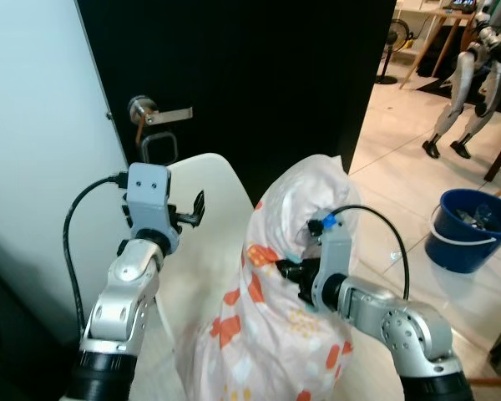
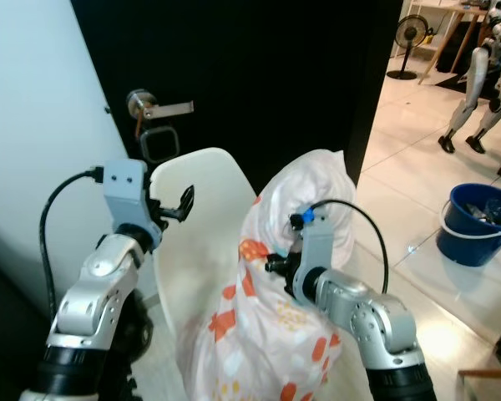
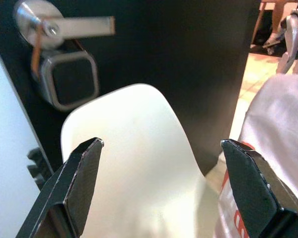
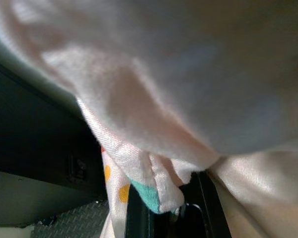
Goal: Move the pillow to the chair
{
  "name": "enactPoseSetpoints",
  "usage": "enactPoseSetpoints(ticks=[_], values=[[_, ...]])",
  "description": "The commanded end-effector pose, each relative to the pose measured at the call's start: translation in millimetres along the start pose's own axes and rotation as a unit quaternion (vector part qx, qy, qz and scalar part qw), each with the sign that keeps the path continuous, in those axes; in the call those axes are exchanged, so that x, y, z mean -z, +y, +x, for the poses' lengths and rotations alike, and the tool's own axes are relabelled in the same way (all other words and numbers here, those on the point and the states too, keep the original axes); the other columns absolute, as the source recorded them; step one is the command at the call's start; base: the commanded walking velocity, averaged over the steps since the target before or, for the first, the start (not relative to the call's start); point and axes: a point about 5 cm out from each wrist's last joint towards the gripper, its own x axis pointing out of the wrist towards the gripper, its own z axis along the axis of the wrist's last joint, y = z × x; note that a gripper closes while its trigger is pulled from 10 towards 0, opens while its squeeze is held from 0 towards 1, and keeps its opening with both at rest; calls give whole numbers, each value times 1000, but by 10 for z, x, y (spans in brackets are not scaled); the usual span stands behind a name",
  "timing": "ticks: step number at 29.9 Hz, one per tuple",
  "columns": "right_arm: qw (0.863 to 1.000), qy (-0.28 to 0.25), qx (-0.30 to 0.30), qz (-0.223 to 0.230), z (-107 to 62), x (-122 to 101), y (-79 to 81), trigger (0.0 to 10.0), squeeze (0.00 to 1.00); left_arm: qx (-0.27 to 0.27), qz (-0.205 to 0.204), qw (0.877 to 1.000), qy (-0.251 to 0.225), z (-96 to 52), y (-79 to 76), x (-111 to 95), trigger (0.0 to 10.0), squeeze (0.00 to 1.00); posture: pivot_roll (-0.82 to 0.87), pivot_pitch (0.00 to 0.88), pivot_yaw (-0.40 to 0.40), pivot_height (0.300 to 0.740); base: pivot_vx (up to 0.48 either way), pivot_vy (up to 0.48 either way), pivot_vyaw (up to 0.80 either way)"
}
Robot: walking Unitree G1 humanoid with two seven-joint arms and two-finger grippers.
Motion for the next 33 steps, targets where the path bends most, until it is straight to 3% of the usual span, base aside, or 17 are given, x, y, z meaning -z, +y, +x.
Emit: enactPoseSetpoints(ticks=[1,7,9,10,12,13,15,17,18,19,20,21,22,24,28,31,33], values=[[999,33,-16,11,33,128,37,10000,0,-1,9,1000,11,0,7,33,10000,0,-93,13,36,625,0,0,0],[998,52,-22,15,51,192,56,10000,0,7,34,999,22,0,0,36,10000,0,-90,10,34,625,0,0,0],[998,55,-18,17,55,201,40,10000,0,40,47,996,68,7,-25,125,10000,0,-89,7,32,625,0,0,0],[998,55,-18,17,55,201,40,10000,0,40,47,996,68,7,-25,125,10000,0,-89,7,32,625,0,0,0],[998,56,-15,18,54,200,26,10000,0,46,29,994,92,8,15,168,10000,0,-88,4,32,625,0,0,0],[998,55,-12,19,51,193,3,10000,0,46,9,992,115,12,119,217,10000,0,-87,4,32,625,0,0,0],[998,55,-12,19,51,193,3,10000,0,46,9,992,115,12,119,217,10000,0,-87,4,32,625,0,0,0],[998,54,-7,19,41,182,-29,10000,0,73,-40,979,186,-39,309,381,10000,0,-84,1,31,625,0,0,0],[998,54,-7,19,41,182,-29,10000,0,73,-40,979,186,-39,309,381,10000,0,-84,1,31,625,0,0,0],[998,52,-4,18,32,167,-46,10000,0,175,-88,921,337,-368,433,704,10000,0,-83,4,32,625,0,0,0],[999,52,-3,17,29,160,-50,10000,0,189,-132,896,379,-485,482,777,10000,0,-81,4,31,625,0,0,0],[999,52,-3,17,29,160,-50,10000,0,189,-132,896,379,-485,482,777,10000,0,-81,4,31,625,0,0,0],[999,51,-3,17,25,152,-55,10000,0,183,-153,888,393,-536,531,806,10000,0,-80,7,30,625,0,0,0],[999,50,-1,16,21,142,-59,10000,0,165,-159,889,396,-541,586,819,10000,0,-79,8,29,625,0,0,0],[999,45,-2,14,13,95,-50,10000,0,175,-173,883,400,-584,510,830,10000,0,-79,13,22,625,0,0,0],[999,38,-6,10,-5,51,-35,10000,0,182,-169,891,379,-544,415,813,10000,0,-82,21,11,625,0,0,0],[999,37,-7,-2,-16,29,-22,10000,0,187,-150,907,347,-478,339,787,10000,0,-82,27,11,625,0,0,0]])
